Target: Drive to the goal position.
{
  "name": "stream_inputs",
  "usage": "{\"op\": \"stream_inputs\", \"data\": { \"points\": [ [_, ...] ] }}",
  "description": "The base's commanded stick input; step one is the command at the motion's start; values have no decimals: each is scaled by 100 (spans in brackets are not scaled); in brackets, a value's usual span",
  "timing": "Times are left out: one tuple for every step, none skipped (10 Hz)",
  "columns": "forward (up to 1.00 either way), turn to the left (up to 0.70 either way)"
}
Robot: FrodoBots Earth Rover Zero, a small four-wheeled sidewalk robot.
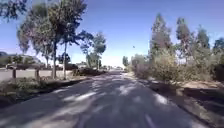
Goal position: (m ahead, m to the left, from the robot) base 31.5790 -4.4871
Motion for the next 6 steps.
{"op": "stream_inputs", "data": {
  "points": [
    [100,0],
    [100,0],
    [100,0],
    [100,0],
    [100,0],
    [100,0]
  ]
}}
